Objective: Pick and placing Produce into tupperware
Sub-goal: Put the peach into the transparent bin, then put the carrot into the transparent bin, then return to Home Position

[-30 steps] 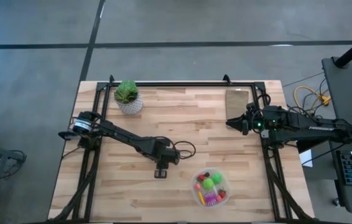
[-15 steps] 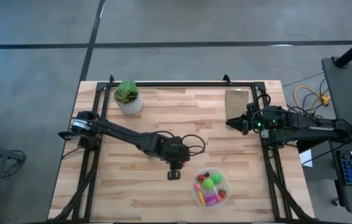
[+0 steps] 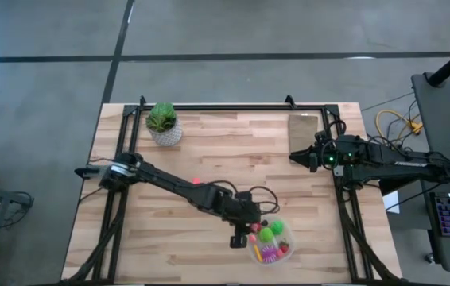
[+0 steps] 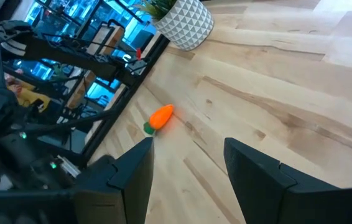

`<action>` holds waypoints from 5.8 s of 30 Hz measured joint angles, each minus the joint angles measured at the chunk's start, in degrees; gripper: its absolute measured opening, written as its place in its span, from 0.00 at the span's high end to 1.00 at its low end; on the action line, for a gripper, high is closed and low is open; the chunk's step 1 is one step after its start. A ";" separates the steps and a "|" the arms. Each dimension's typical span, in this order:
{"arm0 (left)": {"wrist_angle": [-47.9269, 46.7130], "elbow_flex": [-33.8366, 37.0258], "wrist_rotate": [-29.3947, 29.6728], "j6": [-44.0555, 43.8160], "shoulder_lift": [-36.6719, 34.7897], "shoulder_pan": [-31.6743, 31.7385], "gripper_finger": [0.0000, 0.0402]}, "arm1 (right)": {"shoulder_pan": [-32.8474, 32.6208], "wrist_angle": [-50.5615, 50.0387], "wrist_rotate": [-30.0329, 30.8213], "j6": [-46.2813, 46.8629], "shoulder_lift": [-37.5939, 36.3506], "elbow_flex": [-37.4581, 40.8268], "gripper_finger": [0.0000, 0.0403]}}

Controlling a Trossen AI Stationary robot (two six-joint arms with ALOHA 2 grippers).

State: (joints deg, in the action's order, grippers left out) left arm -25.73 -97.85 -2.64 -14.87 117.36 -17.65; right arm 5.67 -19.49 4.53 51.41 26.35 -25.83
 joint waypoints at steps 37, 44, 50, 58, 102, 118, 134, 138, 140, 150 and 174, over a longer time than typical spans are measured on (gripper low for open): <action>-17.87 -1.97 9.50 -15.17 -1.40 0.48 0.43 | -0.02 -1.33 -0.24 0.89 0.09 0.00 0.54; -43.20 1.98 18.00 -40.54 -9.80 5.27 0.51 | -0.02 -1.22 -0.22 0.60 0.11 0.00 0.54; -43.02 12.46 12.51 -50.17 -12.78 8.65 0.51 | -0.02 -1.06 -0.04 0.51 0.10 0.00 0.54; -41.11 19.47 10.18 -53.88 -14.65 9.02 0.51 | -0.02 -1.11 -0.02 -0.29 0.09 -0.02 0.54; -25.14 23.58 5.68 -51.05 -14.27 11.20 0.59 | -0.02 -1.29 0.48 -1.10 0.85 0.00 0.54; 2.52 9.62 -16.39 -30.61 -6.40 6.11 0.58 | -0.02 -1.34 0.59 0.45 0.85 0.00 0.54; 11.38 -5.21 -18.01 -29.72 9.16 3.65 0.58 | -0.02 -1.75 1.33 2.18 0.85 0.00 0.54; 11.11 -5.80 -17.60 -30.52 10.81 3.65 0.58 | -0.02 -1.75 1.33 2.17 0.85 0.00 0.54; 8.86 -5.54 -17.37 -31.53 11.10 3.44 0.58 | -0.02 -1.77 1.31 2.17 0.85 0.00 0.54; 9.06 -6.09 -16.37 -32.24 10.72 3.43 0.58 | -0.02 -3.06 1.49 1.03 0.85 0.00 0.54; 5.98 -6.26 -8.34 -24.36 5.52 3.68 0.51 | -0.02 -1.19 0.82 0.74 0.74 -0.62 0.54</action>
State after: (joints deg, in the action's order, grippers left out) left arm -19.75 -104.11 -10.98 -39.23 122.88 -13.96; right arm 5.65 -20.68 5.35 52.15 27.09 -26.44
